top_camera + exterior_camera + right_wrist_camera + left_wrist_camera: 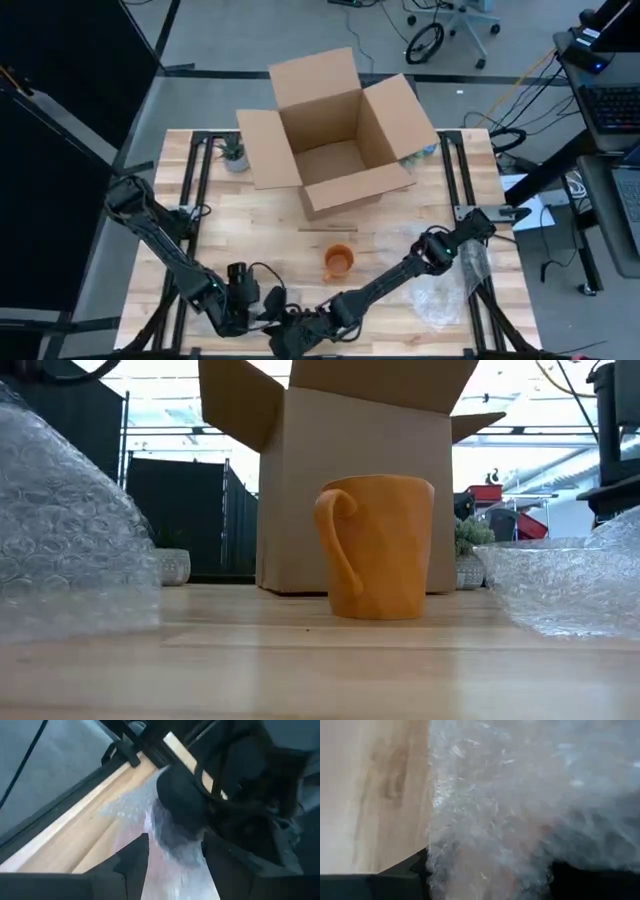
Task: Wrap mug
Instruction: Put the wrapped pink mug into the brown cardboard box
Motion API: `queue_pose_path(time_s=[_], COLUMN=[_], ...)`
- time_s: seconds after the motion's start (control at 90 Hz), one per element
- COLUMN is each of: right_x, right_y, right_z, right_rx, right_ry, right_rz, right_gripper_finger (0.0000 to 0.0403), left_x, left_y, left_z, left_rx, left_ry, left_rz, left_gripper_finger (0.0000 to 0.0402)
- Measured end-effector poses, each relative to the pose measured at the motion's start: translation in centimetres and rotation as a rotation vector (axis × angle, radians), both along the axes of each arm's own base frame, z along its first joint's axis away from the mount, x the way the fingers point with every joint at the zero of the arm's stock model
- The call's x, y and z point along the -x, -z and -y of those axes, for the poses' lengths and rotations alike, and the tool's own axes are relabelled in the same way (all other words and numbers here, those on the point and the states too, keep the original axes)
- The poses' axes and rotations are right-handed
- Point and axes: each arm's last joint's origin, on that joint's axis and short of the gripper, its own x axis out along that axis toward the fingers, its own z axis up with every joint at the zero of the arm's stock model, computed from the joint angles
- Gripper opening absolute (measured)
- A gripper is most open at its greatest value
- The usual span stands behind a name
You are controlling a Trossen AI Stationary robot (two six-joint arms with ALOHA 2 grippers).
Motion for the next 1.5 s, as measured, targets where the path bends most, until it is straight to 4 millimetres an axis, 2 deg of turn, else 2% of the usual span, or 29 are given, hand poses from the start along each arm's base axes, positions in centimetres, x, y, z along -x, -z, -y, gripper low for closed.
queue_pose_path(time_s=[0.144,0.322,0.356,0.533,0.7,0.878,1.067,1.156,1.244,1.333,1.5], right_x=[1.8,3.4,3.7,5.1,6.3,6.9,8.4,9.8,11.3,12.0,11.6], right_y=[-1.6,-1.5,-1.4,-1.0,-1.8,-3.2,-7.4,-10.3,-13.4,-16.1,-19.0], right_z=[-0.8,-1.7,-1.9,-3.6,-5.0,-4.6,-3.8,-3.3,-2.8,-2.2,-0.1], right_rx=[-0.183,-0.427,-0.459,-0.565,-0.589,-0.560,-0.569,-0.597,-0.611,-0.620,-0.559], right_ry=[0.084,0.208,0.222,0.265,0.274,0.287,0.240,0.206,0.174,0.128,0.095], right_rz=[-0.062,-0.194,-0.218,-0.275,-0.230,-0.214,-0.177,-0.151,-0.085,0.011,0.156], right_gripper_finger=[0.0173,0.0173,0.0172,0.0160,0.0150,0.0140,0.0132,0.0130,0.0130,0.0130,0.0130], left_x=[-1.1,-2.4,-2.6,-3.4,-4.3,-5.1,-5.5,-5.7,-5.7,-5.9,-6.8], left_y=[1.3,1.4,1.3,-1.2,-6.5,-10.9,-14.4,-15.5,-15.5,-15.7,-14.6], left_z=[0.4,0.3,0.2,0.8,1.4,0.7,-0.2,-0.4,-0.4,-0.5,-0.2], left_rx=[0.051,0.111,0.113,0.068,-0.025,-0.124,-0.179,-0.186,-0.189,-0.177,-0.202], left_ry=[0.059,0.094,0.094,0.165,0.196,0.238,0.283,0.303,0.334,0.331,0.376], left_rz=[-0.029,-0.009,-0.002,0.047,0.066,0.061,0.062,0.072,0.073,0.083,0.064], left_gripper_finger=[0.0180,0.0038,0.0025,0.0017,0.0015,0.0013,0.0013,0.0013,0.0013,0.0013,0.0013])
